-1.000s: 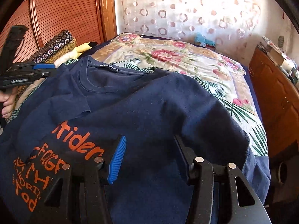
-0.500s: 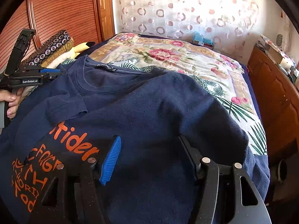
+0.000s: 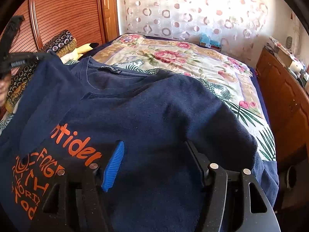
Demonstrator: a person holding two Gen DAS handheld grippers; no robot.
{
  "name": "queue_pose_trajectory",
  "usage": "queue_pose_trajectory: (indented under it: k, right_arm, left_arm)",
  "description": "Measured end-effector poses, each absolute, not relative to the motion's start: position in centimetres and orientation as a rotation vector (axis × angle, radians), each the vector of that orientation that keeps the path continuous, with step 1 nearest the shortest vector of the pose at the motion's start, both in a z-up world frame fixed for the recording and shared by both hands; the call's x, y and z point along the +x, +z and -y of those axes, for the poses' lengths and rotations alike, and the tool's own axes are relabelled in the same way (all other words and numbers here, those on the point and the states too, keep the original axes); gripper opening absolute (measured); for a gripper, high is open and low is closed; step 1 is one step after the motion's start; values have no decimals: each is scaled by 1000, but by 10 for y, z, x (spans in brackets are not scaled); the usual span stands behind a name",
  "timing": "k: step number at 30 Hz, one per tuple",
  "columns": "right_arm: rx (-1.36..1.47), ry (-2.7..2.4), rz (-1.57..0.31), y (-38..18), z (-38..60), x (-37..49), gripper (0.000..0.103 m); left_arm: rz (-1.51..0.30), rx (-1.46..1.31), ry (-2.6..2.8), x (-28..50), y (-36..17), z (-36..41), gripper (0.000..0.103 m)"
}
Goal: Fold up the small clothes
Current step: 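Grasp the other shirt side with the left gripper and fold it toward center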
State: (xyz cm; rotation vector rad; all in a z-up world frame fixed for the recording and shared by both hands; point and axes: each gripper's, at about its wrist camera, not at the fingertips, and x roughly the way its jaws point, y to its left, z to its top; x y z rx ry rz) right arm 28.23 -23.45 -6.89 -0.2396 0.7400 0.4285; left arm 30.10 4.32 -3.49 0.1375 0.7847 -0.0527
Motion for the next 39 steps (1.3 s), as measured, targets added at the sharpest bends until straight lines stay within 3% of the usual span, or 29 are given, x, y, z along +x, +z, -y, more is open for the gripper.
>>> queue_pose_trajectory:
  k: [10, 15, 20, 22, 24, 26, 32, 39]
  right_arm:
    - [-239, 430, -738, -69, 235, 282, 67]
    - [-239, 430, -738, -68, 235, 282, 68]
    - [-225, 439, -736, -67, 238, 281, 68]
    - [-203, 409, -699, -60, 247, 275, 68]
    - [-170, 400, -680, -50, 259, 265, 68]
    - [-141, 380, -642, -36, 274, 250, 68]
    - [-126, 284, -587, -15, 319, 203, 68]
    - [-50, 146, -629, -39, 377, 154, 68]
  left_arm:
    - [-753, 88, -28, 291, -28, -71, 5]
    - [-705, 92, -71, 275, -20, -59, 17]
    - [-661, 78, -114, 254, -11, -47, 42]
    - [-644, 68, -139, 245, -8, -43, 47]
    - [-640, 53, -169, 238, -8, -38, 61]
    - [-640, 43, -212, 233, -11, -32, 87]
    - [-675, 42, -287, 225, -30, -1, 87]
    - [-751, 73, -387, 222, -68, 43, 87]
